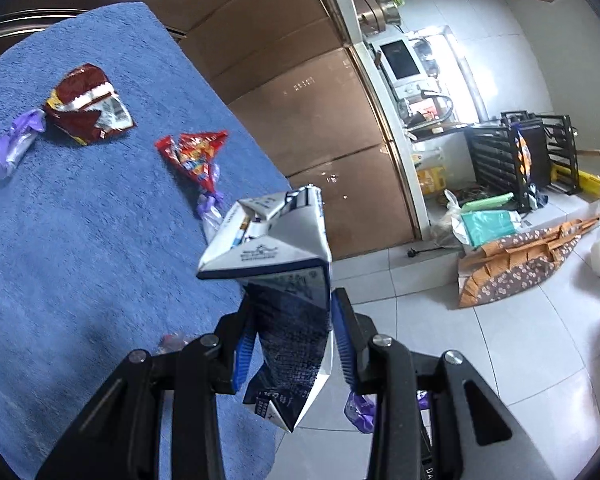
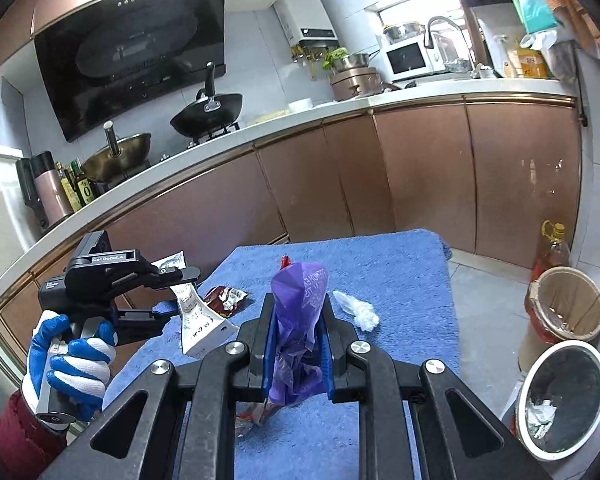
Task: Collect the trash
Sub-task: 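Carry the box in the left tool and purple wrapper in the right tool to the bin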
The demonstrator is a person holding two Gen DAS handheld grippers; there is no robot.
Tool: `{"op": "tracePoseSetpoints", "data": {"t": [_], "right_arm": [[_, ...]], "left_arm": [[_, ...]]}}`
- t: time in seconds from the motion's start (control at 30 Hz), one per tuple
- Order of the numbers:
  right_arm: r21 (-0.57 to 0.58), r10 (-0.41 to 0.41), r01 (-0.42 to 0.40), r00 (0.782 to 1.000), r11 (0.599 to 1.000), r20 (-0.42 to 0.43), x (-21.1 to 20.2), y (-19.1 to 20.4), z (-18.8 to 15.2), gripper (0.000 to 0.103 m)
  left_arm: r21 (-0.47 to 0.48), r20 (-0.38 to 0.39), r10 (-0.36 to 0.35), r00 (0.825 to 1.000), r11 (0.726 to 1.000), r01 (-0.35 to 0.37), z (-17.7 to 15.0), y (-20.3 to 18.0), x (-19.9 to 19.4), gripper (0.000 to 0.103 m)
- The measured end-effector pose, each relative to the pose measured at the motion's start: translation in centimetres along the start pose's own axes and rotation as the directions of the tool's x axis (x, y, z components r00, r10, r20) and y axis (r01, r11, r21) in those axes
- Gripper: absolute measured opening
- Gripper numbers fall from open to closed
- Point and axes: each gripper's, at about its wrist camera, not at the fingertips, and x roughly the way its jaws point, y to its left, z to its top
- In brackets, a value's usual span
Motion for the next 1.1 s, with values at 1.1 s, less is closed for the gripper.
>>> {"op": "tracePoseSetpoints", "data": {"t": [1.1], "right_arm": [[0.258, -0.498, 0.478, 0.867, 0.840, 0.014, -6.6, -22.0, -4.1, 0.017]], "left_arm": [[0.355, -0.433, 0.177, 0.884, 0.935, -0.013, -12.2, -15.2, 35.3, 0.034]]}}
